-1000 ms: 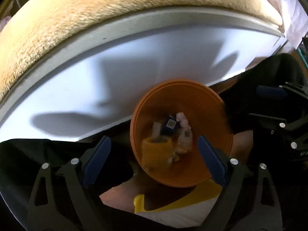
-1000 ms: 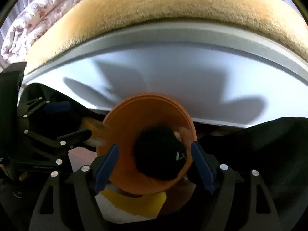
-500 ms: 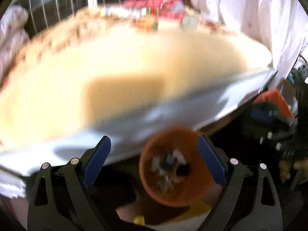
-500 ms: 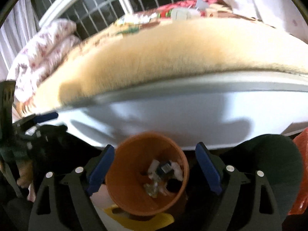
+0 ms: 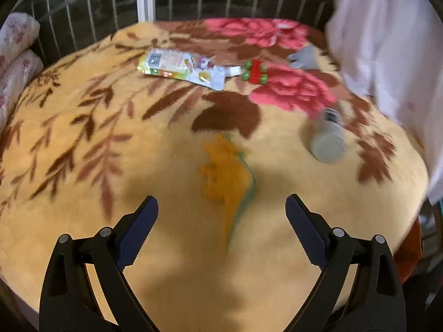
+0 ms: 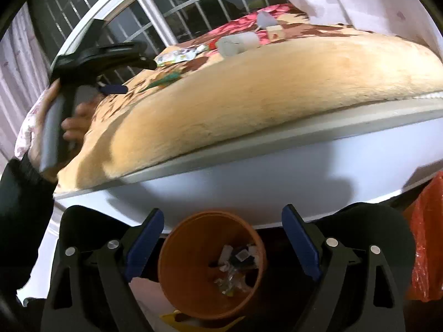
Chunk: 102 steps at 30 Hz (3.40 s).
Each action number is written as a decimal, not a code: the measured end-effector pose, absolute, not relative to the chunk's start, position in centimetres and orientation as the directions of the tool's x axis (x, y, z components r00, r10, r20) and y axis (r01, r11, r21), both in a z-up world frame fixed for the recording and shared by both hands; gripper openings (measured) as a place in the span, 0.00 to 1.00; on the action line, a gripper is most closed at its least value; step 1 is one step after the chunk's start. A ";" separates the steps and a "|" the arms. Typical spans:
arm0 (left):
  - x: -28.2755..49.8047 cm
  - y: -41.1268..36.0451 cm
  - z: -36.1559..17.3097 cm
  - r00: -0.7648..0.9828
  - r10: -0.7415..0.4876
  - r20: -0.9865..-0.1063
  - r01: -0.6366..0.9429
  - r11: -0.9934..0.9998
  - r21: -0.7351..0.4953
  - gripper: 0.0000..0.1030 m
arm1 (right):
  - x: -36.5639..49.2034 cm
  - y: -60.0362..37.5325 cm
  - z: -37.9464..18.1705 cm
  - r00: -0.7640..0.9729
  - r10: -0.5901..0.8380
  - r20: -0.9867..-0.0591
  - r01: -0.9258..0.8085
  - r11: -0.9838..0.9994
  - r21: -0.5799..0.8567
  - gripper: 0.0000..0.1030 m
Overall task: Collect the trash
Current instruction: 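Grasp the yellow dinosaur toy with the left tool while the right tool grasps the grey cylinder, then lower both tools over the orange bucket and release dinosaur and cylinder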
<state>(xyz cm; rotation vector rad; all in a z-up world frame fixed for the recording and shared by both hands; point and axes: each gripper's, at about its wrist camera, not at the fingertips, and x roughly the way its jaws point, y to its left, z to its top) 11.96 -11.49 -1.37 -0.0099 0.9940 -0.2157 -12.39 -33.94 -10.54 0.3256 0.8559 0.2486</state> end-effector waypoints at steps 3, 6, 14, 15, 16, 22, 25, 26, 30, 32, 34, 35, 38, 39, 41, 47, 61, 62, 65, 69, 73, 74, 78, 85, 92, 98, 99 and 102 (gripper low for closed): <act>15.6 -12.2 -3.2 0.477 -0.159 -0.865 0.122 0.986 -0.114 0.88 | -12.0 -34.6 -10.4 0.641 0.330 -0.694 -0.076 0.926 0.370 0.83; 18.0 -12.2 -5.4 0.409 -0.184 -0.894 0.066 0.983 -0.172 0.82 | -11.5 -35.2 -9.9 0.651 0.322 -0.687 -0.065 0.926 0.373 0.83; 15.6 -11.6 -4.6 0.466 -0.203 -0.861 0.140 0.978 -0.155 0.52 | -8.6 -37.1 -6.5 0.688 0.314 -0.654 -0.070 0.926 0.372 0.83; 15.2 -11.0 -4.3 0.472 -0.226 -0.852 0.142 0.973 -0.180 0.52 | -7.5 -37.4 -5.6 0.699 0.310 -0.645 -0.070 0.927 0.369 0.83; 14.6 -10.5 -3.8 0.481 -0.247 -0.841 0.144 0.969 -0.202 0.52 | -6.7 -37.6 -4.9 0.704 0.309 -0.640 -0.075 0.927 0.366 0.83; 8.6 -7.9 -0.2 0.609 -0.229 -0.759 0.168 0.973 -0.159 0.52 | 2.9 -37.4 -1.0 0.697 0.338 -0.632 -0.079 0.912 0.402 0.87; 4.7 -6.8 1.1 0.672 -0.187 -0.716 0.157 0.982 -0.109 0.52 | 9.4 -36.9 -0.9 0.652 0.365 -0.664 -0.025 0.886 0.463 0.87; 4.0 -6.6 1.3 0.682 -0.178 -0.709 0.153 0.983 -0.100 0.52 | 11.5 -36.7 -1.2 0.622 0.378 -0.686 0.000 0.876 0.483 0.87; -0.2 -5.4 1.6 0.724 -0.160 -0.671 0.158 0.985 -0.065 0.52 | 17.4 -36.7 -3.4 0.529 0.415 -0.740 0.152 0.812 0.564 0.83; -1.5 -4.9 1.3 0.725 -0.174 -0.666 0.163 0.984 -0.079 0.52 | 19.9 -37.1 -5.0 0.475 0.426 -0.770 0.248 0.774 0.582 0.82; -2.5 -4.3 0.5 0.707 -0.211 -0.675 0.177 0.977 -0.119 0.52 | 21.4 -36.9 -6.7 0.419 0.460 -0.783 0.309 0.738 0.600 0.81; -2.9 -4.1 0.3 0.703 -0.216 -0.678 0.178 0.976 -0.127 0.52 | 21.9 -36.7 -7.5 0.397 0.470 -0.788 0.332 0.727 0.601 0.81; -3.9 -4.0 -0.9 0.694 -0.219 -0.686 0.183 0.975 -0.126 0.52 | 22.6 -34.5 -7.2 0.382 0.340 -0.860 0.332 0.818 0.470 0.51; -4.2 -3.9 -1.2 0.689 -0.221 -0.690 0.181 0.975 -0.131 0.52 | 22.6 -33.9 -7.0 0.378 0.284 -0.881 0.332 0.847 0.415 0.48; -4.7 -3.8 -1.8 0.674 -0.231 -0.702 0.185 0.972 -0.143 0.52 | 22.0 -32.9 -6.5 0.403 0.233 -0.885 0.322 0.869 0.375 0.47; -6.9 -3.9 -2.4 0.666 -0.240 -0.707 0.210 0.969 -0.131 0.53 | 16.6 -30.2 -0.7 0.594 0.280 -0.754 0.097 0.906 0.413 0.47; -11.5 -6.3 -4.3 0.630 -0.245 -0.737 0.326 0.945 -0.036 0.53 | -10.2 -28.4 1.0 0.704 0.350 -0.618 -0.318 0.933 0.167 0.48; -11.7 -6.4 -4.9 0.623 -0.243 -0.744 0.333 0.942 -0.029 0.53 | -11.2 -28.3 -0.2 0.695 0.341 -0.633 -0.319 0.935 0.155 0.48; -12.3 -6.7 -7.1 0.603 -0.225 -0.766 0.366 0.931 0.015 0.53 | -12.6 -27.8 -4.0 0.662 0.308 -0.684 -0.310 0.943 0.125 0.48; -12.7 -6.8 -10.4 0.538 -0.216 -0.815 0.398 0.917 0.019 0.53 | -12.9 -27.0 -10.3 0.574 0.293 -0.765 -0.288 0.946 0.147 0.48; -11.6 -6.3 -13.4 0.435 -0.222 -0.872 0.392 0.919 -0.038 0.53 | -12.7 -26.2 -14.7 0.501 0.286 -0.816 -0.290 0.945 0.154 0.48; -11.5 -6.2 -13.6 0.424 -0.227 -0.877 0.391 0.919 -0.049 0.53 | -12.4 -26.0 -15.6 0.475 0.302 -0.827 -0.288 0.941 0.178 0.48; -11.0 -6.0 -14.8 0.387 -0.236 -0.891 0.390 0.918 -0.074 0.53 | -11.9 -25.9 -17.7 0.424 0.301 -0.854 -0.273 0.942 0.195 0.48; -10.4 -5.5 -16.3 0.334 -0.233 -0.914 0.374 0.922 -0.098 0.53 | -10.9 -25.5 -19.5 0.355 0.304 -0.884 -0.264 0.940 0.217 0.48; -10.1 -5.6 -16.9 0.310 -0.223 -0.924 0.366 0.925 -0.101 0.53 | -10.5 -25.0 -20.4 0.323 0.306 -0.896 -0.274 0.936 0.221 0.48; -9.9 -6.4 -17.4 0.295 -0.200 -0.934 0.378 0.922 -0.078 0.59 | -10.5 -25.1 -20.7 0.305 0.302 -0.903 -0.276 0.936 0.219 0.51; -9.8 -6.7 -17.7 0.287 -0.188 -0.939 0.383 0.921 -0.068 0.69 | -10.5 -24.5 -20.4 0.300 0.293 -0.908 -0.274 0.938 0.213 0.56; -9.9 -7.0 -18.0 0.292 -0.172 -0.941 0.383 0.922 -0.049 0.87 | -10.5 -24.3 -19.8 0.329 0.271 -0.904 -0.254 0.948 0.192 0.71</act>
